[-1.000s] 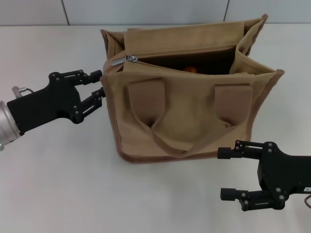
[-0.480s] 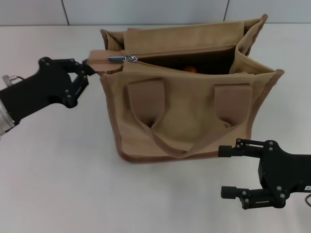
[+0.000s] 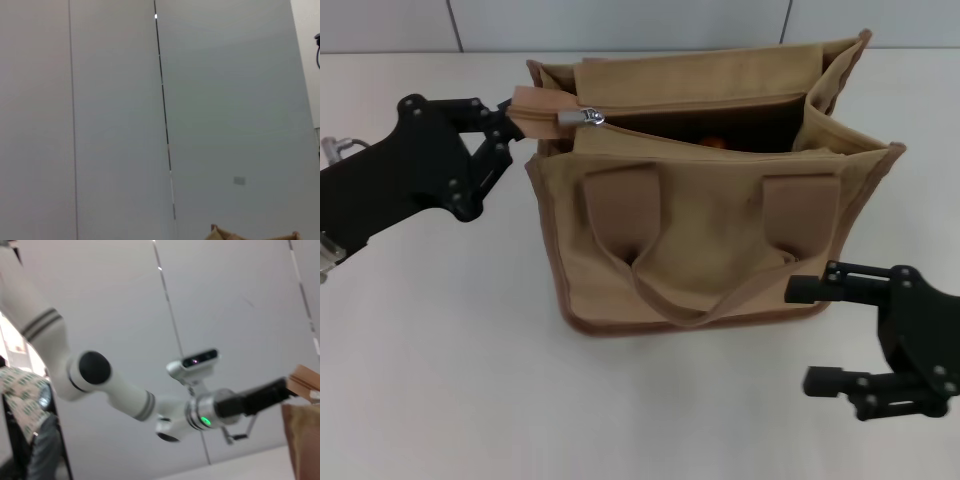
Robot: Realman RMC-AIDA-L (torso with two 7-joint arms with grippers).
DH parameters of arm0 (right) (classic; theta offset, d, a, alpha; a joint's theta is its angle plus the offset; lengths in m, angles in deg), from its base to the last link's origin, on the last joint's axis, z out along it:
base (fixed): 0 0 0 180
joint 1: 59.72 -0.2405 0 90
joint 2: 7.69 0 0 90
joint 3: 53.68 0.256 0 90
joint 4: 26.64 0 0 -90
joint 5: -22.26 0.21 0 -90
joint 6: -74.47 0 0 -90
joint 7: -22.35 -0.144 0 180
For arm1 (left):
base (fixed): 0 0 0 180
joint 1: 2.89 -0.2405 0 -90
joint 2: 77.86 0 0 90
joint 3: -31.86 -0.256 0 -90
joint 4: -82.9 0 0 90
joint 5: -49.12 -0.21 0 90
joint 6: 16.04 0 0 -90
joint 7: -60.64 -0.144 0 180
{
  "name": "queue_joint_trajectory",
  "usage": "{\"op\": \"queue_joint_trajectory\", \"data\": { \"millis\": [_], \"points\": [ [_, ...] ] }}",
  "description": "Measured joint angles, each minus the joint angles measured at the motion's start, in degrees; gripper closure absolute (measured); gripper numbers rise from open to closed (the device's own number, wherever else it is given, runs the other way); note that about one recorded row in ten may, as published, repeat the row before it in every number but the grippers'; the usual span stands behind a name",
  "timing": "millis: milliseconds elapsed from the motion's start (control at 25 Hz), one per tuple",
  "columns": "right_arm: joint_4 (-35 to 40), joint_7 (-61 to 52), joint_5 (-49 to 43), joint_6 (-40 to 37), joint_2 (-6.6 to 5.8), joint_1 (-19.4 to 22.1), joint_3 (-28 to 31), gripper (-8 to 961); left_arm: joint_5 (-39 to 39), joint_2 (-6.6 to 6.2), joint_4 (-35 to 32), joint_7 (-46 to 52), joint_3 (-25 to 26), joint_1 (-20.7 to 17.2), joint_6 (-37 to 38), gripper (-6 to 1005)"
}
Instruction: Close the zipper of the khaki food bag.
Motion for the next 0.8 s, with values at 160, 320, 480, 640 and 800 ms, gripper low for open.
{"op": "queue_joint_trajectory", "data": {
  "millis": [160,320,480,640,800],
  "points": [
    [0.1,-2.5,1.5,-1.4,-0.46,-0.4,0.1,163,0.0,0.95,-0.1,0.5,-0.2,2.1,0.1,957],
    [0.4,-7.0,4.5,-1.6,-0.84,-1.0,0.2,164,0.0,1.19,0.2,0.7,-0.3,4.0,0.7,957],
    [2.0,-18.3,8.5,-1.8,-2.12,-3.1,0.5,165,0.0,1.21,0.0,1.3,-0.3,4.7,1.6,958],
    [4.9,-27.1,10.5,-1.7,-2.88,-4.8,0.7,165,0.0,1.13,0.0,1.3,-0.3,4.6,1.6,961],
    [9.7,-37.1,10.9,-0.8,-3.57,-8.4,0.2,166,0.0,1.1,-0.1,1.3,0.0,4.2,1.8,961]
  ]
}}
